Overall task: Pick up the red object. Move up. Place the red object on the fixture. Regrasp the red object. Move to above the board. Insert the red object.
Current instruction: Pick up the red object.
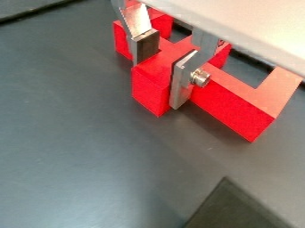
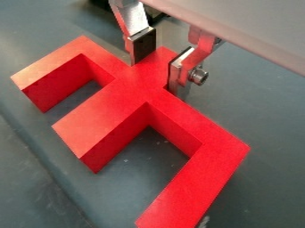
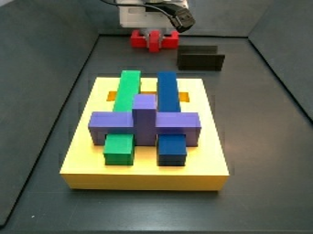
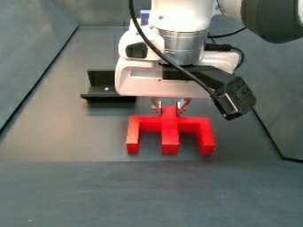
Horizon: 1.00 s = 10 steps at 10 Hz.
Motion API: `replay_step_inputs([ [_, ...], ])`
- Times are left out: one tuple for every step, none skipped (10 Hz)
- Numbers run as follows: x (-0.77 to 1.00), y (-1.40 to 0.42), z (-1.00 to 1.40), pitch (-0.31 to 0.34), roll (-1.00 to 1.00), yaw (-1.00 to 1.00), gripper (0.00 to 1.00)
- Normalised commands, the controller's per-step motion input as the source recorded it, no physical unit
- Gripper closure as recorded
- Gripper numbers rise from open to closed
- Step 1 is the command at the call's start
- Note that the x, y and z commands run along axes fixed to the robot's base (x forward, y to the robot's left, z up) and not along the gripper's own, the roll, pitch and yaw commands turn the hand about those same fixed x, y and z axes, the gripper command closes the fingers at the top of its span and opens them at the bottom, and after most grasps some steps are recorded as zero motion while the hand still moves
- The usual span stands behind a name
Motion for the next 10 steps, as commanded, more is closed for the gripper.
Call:
replay_step_inputs([
  [0.0, 0.0, 0.0, 0.0, 0.0, 0.0, 1.0],
  [0.0, 0.0, 0.0, 0.0, 0.0, 0.0, 1.0],
  [0.0, 0.0, 0.0, 0.0, 0.0, 0.0, 1.0],
  [0.0, 0.0, 0.0, 0.0, 0.0, 0.0, 1.0],
  [0.0, 0.0, 0.0, 0.0, 0.0, 0.0, 1.0],
  [0.0, 0.0, 0.0, 0.0, 0.0, 0.0, 1.0],
  [0.0, 0.0, 0.0, 0.0, 0.0, 0.0, 1.0],
  [0.0, 0.0, 0.0, 0.0, 0.0, 0.0, 1.0],
  [0.0, 0.0, 0.0, 0.0, 0.0, 0.0, 1.0],
  [0.0, 0.0, 0.0, 0.0, 0.0, 0.0, 1.0],
])
